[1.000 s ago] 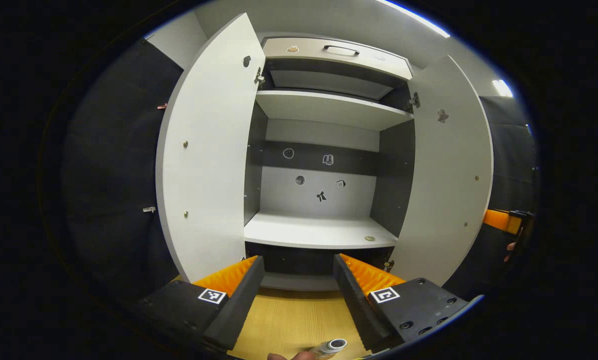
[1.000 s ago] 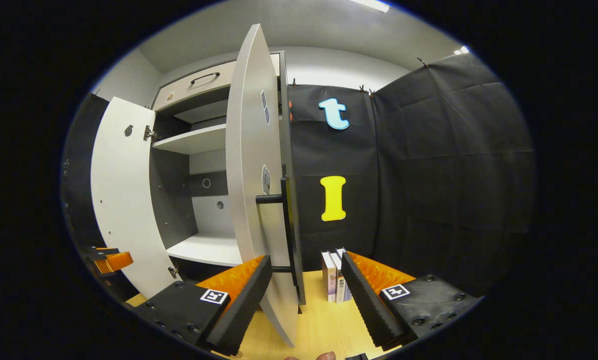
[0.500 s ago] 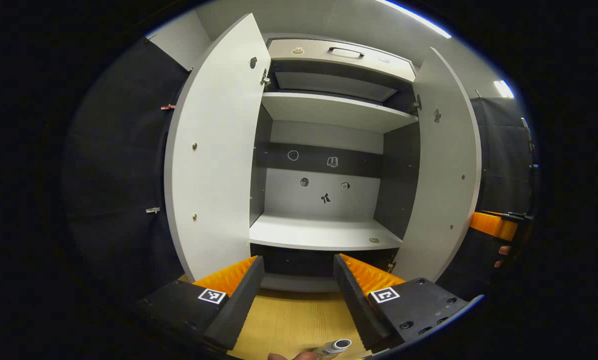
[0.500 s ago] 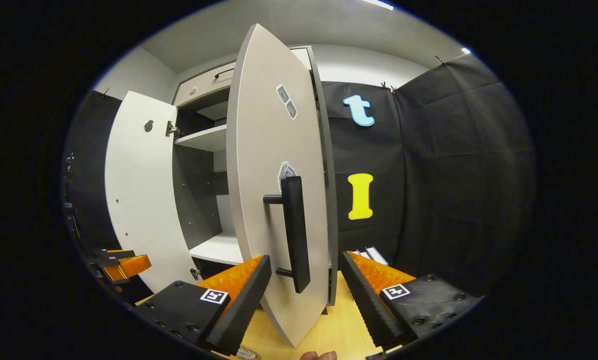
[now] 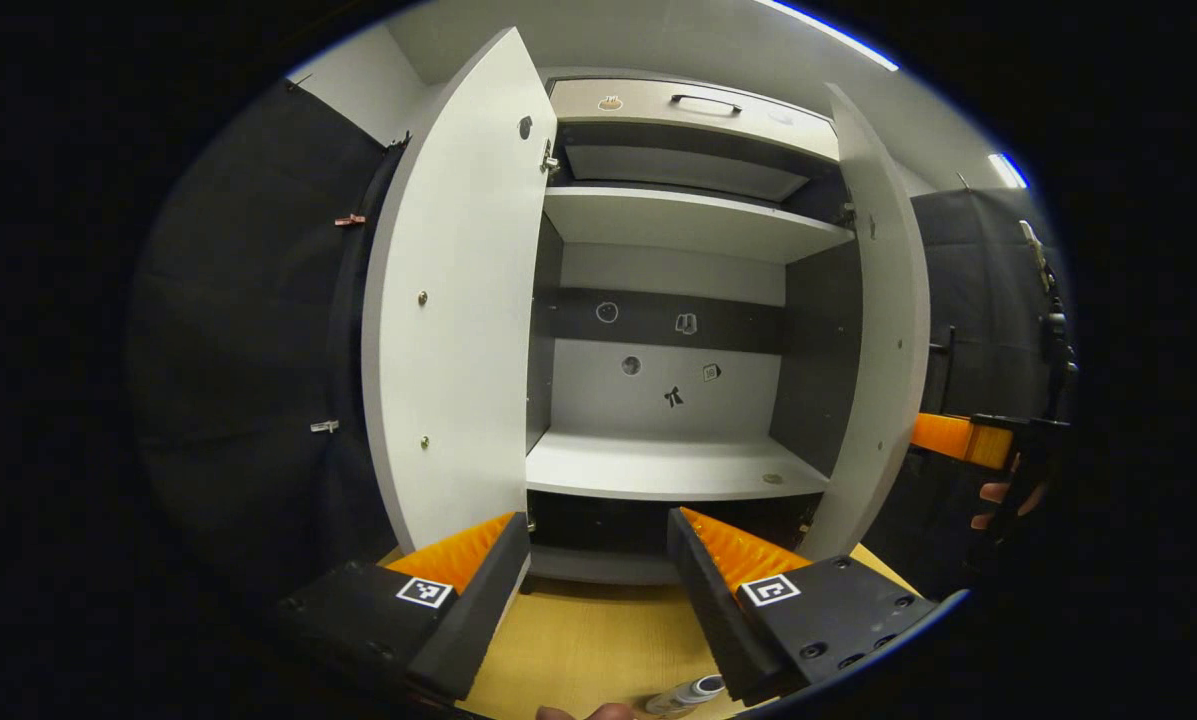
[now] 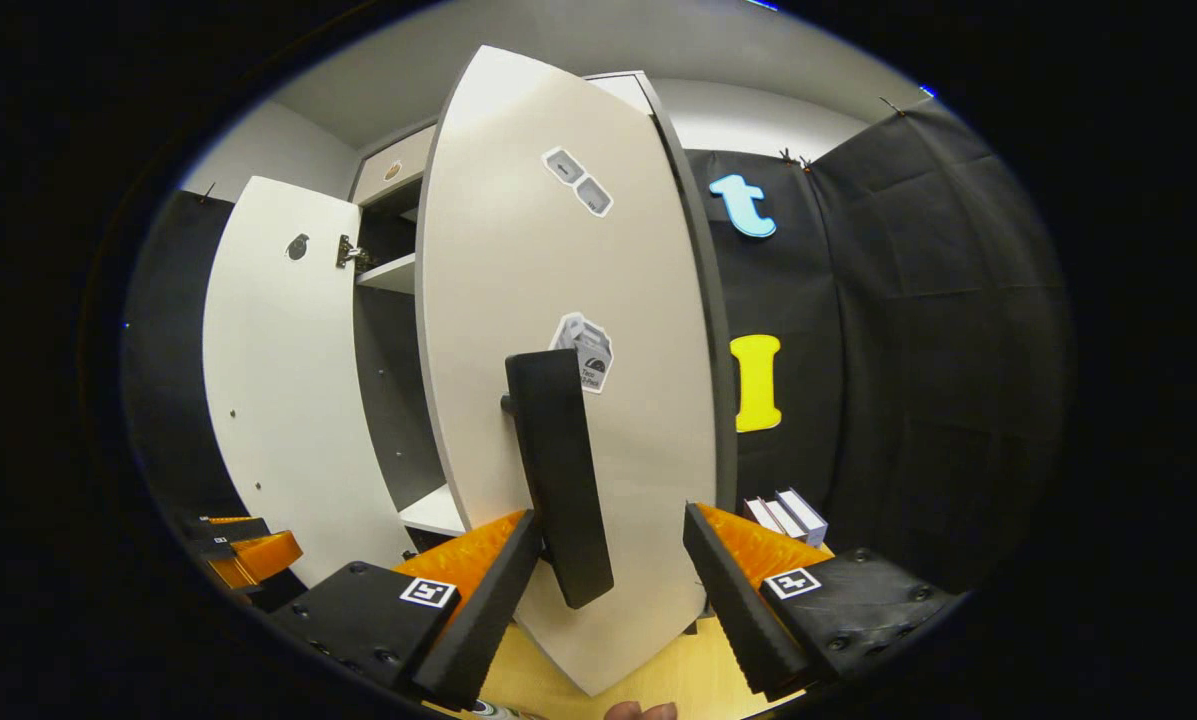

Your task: Grasp the bottle in the cabinet with the left hand and place it on the coaster, then close the right door with the right hand and the left door with the left hand.

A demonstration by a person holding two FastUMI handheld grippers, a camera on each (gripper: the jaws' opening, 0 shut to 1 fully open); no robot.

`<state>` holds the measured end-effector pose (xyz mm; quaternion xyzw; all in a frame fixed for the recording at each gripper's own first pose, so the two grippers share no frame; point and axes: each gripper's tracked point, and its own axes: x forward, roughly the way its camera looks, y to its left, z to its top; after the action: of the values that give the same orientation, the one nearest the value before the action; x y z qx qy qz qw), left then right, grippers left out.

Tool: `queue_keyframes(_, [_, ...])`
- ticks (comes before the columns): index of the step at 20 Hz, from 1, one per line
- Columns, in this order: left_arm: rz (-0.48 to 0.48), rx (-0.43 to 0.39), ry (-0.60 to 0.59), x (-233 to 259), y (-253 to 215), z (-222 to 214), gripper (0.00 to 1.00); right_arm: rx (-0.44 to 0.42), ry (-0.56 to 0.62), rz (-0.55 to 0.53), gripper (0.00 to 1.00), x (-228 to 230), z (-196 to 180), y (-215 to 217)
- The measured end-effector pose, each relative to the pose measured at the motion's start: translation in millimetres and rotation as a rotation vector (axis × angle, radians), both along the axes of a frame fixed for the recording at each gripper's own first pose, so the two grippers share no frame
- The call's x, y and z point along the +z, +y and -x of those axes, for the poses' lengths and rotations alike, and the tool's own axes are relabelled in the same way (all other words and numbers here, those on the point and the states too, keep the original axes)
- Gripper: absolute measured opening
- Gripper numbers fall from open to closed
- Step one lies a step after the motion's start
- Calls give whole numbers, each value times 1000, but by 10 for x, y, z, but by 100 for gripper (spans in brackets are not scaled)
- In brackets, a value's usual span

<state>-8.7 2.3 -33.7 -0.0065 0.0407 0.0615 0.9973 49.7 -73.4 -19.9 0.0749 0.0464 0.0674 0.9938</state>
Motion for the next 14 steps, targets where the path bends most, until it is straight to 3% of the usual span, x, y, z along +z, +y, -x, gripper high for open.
queue_keyframes(5, [10,25,-4,12,153,-2,89,59,-7,7,96,-27,-226,353])
queue_keyframes(14, [-7,39,-18,70,272,-11,89,86,-23,9,96,-76,-660,668])
